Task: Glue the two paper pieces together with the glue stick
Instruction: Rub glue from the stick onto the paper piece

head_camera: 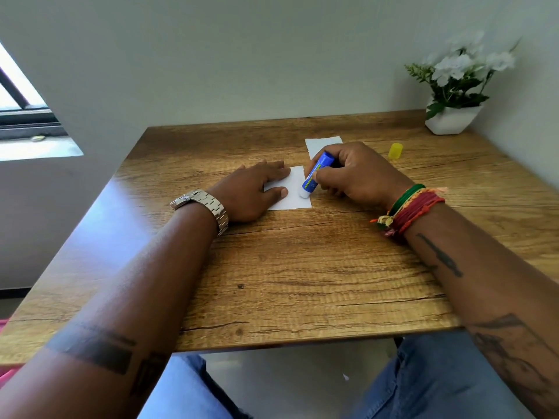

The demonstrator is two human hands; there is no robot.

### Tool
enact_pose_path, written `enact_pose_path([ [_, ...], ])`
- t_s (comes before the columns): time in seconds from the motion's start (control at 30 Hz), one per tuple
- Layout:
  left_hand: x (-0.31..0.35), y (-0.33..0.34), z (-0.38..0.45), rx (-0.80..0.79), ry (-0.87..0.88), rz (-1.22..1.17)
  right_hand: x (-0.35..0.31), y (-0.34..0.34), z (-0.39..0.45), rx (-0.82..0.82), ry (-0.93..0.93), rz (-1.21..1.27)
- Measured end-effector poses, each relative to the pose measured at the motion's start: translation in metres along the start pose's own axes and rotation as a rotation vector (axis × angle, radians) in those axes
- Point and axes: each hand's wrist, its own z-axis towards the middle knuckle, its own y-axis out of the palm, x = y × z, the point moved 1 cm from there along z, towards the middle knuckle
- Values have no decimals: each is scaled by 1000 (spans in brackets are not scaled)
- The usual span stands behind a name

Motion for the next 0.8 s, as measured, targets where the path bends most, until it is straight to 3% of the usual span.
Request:
enact_pose_path([
  [0.43,-1,1,0,5,16,10,5,-1,2,-76,1,80],
  [0.6,-5,6,3,102,0,56,13,-3,8,54,65,440],
  [0.8,0,2,-3,255,-10,134,14,-4,9,152,94,488],
])
